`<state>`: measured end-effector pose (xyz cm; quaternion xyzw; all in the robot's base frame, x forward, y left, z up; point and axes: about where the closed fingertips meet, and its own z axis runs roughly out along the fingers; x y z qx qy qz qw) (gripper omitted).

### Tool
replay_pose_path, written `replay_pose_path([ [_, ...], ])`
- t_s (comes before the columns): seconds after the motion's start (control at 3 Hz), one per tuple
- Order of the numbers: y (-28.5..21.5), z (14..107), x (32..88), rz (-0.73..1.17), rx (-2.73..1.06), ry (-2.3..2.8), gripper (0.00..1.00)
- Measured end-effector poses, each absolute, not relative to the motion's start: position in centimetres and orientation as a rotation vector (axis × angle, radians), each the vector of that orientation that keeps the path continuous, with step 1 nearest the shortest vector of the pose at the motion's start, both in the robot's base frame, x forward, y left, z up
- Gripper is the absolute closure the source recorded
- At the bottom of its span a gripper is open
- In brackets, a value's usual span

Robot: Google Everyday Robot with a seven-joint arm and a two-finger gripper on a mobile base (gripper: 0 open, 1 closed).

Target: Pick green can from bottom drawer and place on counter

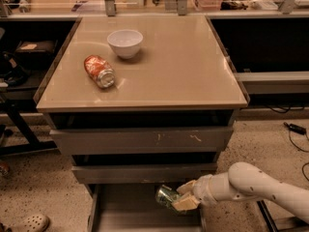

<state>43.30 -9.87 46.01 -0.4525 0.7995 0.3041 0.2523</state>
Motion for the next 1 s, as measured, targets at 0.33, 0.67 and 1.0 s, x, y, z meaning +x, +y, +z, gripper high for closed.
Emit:
replay_pose_path([
  [0.33,-9.8,46.3,43.3,0.827,-1.237,2.164,1.0],
  [0.67,-10.8,49.8,42.9,0.814,-1.231,2.135,1.0],
  [1.0,-11.9,53.6,42.5,0.786,-1.223,2.11,1.0],
])
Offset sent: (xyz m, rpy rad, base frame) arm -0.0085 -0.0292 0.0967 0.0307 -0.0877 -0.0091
